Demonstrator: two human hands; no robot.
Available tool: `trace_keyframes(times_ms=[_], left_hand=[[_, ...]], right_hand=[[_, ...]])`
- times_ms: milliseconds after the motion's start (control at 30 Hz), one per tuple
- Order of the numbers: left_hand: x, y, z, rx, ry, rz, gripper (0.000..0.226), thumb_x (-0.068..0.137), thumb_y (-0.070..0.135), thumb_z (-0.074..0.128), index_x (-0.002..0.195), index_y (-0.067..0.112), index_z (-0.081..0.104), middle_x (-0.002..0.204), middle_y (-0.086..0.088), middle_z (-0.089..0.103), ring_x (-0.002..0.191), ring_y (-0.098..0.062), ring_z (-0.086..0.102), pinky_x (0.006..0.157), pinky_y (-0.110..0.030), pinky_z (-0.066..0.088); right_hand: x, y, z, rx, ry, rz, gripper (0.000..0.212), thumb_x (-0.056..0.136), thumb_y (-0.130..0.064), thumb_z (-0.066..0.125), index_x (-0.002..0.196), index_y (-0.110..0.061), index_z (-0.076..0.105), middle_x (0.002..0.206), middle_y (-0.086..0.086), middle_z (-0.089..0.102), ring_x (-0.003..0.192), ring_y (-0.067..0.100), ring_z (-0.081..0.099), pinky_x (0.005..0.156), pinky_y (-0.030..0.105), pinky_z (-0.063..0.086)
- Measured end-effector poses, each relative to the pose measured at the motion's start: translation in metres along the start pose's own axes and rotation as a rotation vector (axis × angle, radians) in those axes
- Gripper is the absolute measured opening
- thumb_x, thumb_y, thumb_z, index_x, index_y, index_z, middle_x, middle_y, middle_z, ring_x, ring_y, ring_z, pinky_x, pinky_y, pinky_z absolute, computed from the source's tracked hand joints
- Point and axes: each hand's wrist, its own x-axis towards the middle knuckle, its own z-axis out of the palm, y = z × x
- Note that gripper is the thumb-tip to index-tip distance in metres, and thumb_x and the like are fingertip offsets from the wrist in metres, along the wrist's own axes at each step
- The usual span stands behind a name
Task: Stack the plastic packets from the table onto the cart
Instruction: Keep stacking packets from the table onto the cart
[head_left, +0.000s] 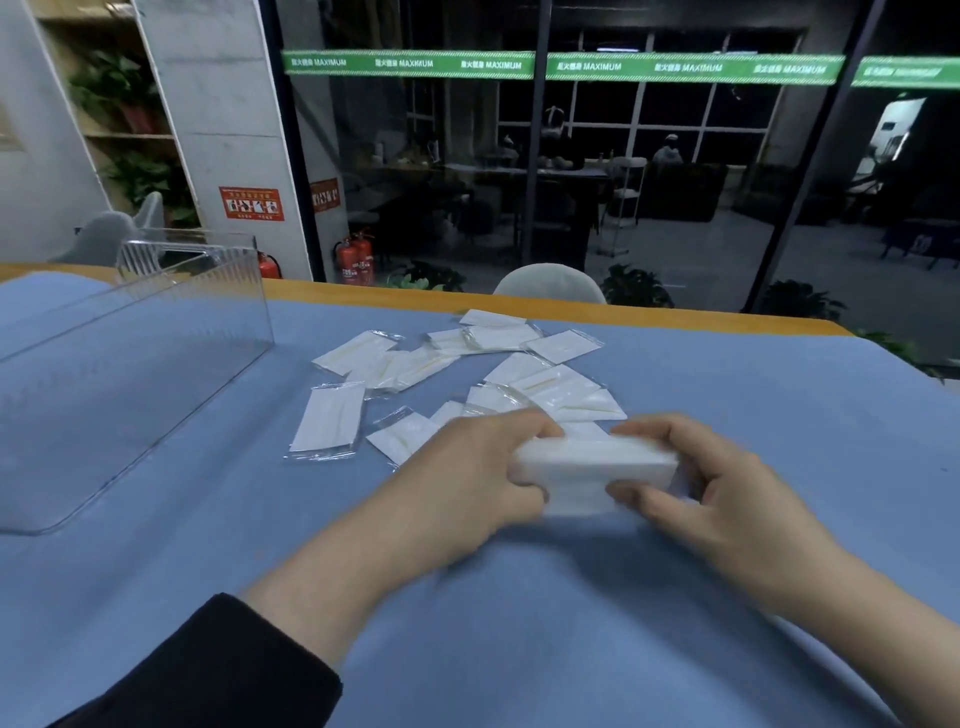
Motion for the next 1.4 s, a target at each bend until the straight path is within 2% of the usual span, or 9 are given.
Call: trace_keyframes(times_ms=[100, 200, 400, 500, 667, 933, 1133, 1267, 1400], left_hand=[[0.008, -0.020, -0.040, -0.030, 0.314, -0.108, 0.031, 0.083, 0.015, 0.070, 0.095, 0.041, 0.060, 0.083, 0.006, 0.065, 0.059, -0.011, 0.055, 0.050, -0.025, 0.044], [0.009, -0.051, -0.064, -0.026, 0.539, -0.250, 0.034, 0.084, 0.012, 0.067, 0.098, 0.040, 0.056, 0.088, 0.002, 0.066, 0.061, -0.016, 0.059, 0.049, -0.031, 0.050], [0.013, -0.081, -0.065, -0.039, 0.563, -0.332, 0.041, 0.084, 0.009, 0.068, 0.107, 0.040, 0.055, 0.092, 0.000, 0.066, 0.071, -0.029, 0.065, 0.056, -0.042, 0.060], [0.016, -0.085, -0.062, -0.022, 0.534, -0.313, 0.043, 0.083, 0.009, 0.068, 0.103, 0.044, 0.053, 0.090, -0.001, 0.066, 0.067, -0.026, 0.063, 0.051, -0.030, 0.051], [0.017, -0.089, -0.061, -0.051, 0.531, -0.315, 0.046, 0.084, 0.007, 0.067, 0.083, 0.050, 0.049, 0.085, 0.007, 0.060, 0.063, -0.013, 0.054, 0.042, -0.016, 0.038], [0.018, -0.091, -0.059, -0.081, 0.521, -0.288, 0.042, 0.083, 0.010, 0.068, 0.103, 0.044, 0.053, 0.086, 0.000, 0.065, 0.060, -0.022, 0.054, 0.043, -0.020, 0.038], [0.018, -0.087, -0.062, -0.117, 0.580, -0.292, 0.048, 0.082, 0.009, 0.069, 0.109, 0.044, 0.050, 0.101, 0.001, 0.064, 0.074, -0.029, 0.064, 0.058, -0.049, 0.059], [0.016, -0.079, -0.064, -0.183, 0.589, -0.290, 0.043, 0.083, 0.009, 0.071, 0.110, 0.038, 0.054, 0.102, 0.009, 0.061, 0.080, -0.028, 0.064, 0.062, -0.052, 0.060], [0.013, -0.074, -0.062, -0.256, 0.577, -0.258, 0.038, 0.084, 0.011, 0.074, 0.108, 0.037, 0.062, 0.102, 0.013, 0.065, 0.084, -0.024, 0.065, 0.063, -0.043, 0.056]], right_hand=[[0.032, -0.003, 0.005, 0.109, 0.135, -0.020, 0.042, 0.078, -0.050, 0.068, 0.119, -0.042, 0.058, 0.113, -0.016, 0.067, 0.111, 0.002, 0.063, 0.096, 0.023, 0.049], [0.068, 0.002, 0.017, -0.147, 0.081, 0.072, 0.056, 0.083, -0.051, 0.072, 0.133, -0.040, 0.051, 0.130, -0.019, 0.057, 0.121, 0.000, 0.054, 0.104, 0.027, 0.043], [0.131, 0.005, 0.059, -0.477, -0.280, 0.230, 0.118, 0.068, -0.071, 0.077, 0.159, -0.035, 0.013, 0.165, -0.010, 0.017, 0.148, 0.017, 0.029, 0.113, 0.039, 0.032], [0.153, 0.006, 0.070, -0.528, -0.417, 0.286, 0.128, 0.066, -0.073, 0.078, 0.161, -0.031, 0.003, 0.167, -0.011, 0.010, 0.152, 0.016, 0.019, 0.120, 0.043, 0.026], [0.175, 0.008, 0.078, -0.638, -0.444, 0.324, 0.108, 0.071, -0.076, 0.070, 0.156, -0.032, 0.020, 0.159, -0.006, 0.034, 0.140, 0.023, 0.041, 0.108, 0.043, 0.040], [0.172, 0.024, 0.091, -0.952, -0.152, 0.017, 0.020, 0.093, -0.018, 0.048, 0.112, -0.016, 0.054, 0.106, 0.011, 0.065, 0.095, 0.035, 0.061, 0.065, 0.036, 0.039], [0.153, 0.008, 0.049, -0.469, 0.177, 0.039, 0.021, 0.097, -0.013, 0.049, 0.078, -0.021, 0.053, 0.069, 0.000, 0.053, 0.065, 0.024, 0.047, 0.054, 0.032, 0.033], [0.116, -0.012, 0.016, 0.252, 0.238, 0.050, 0.010, 0.098, -0.015, 0.063, 0.098, -0.019, 0.072, 0.092, 0.000, 0.077, 0.084, 0.028, 0.072, 0.076, 0.040, 0.058], [0.079, -0.008, 0.007, 0.584, 0.062, 0.131, 0.027, 0.092, -0.010, 0.065, 0.118, -0.005, 0.069, 0.115, 0.018, 0.073, 0.108, 0.040, 0.069, 0.098, 0.056, 0.051]])
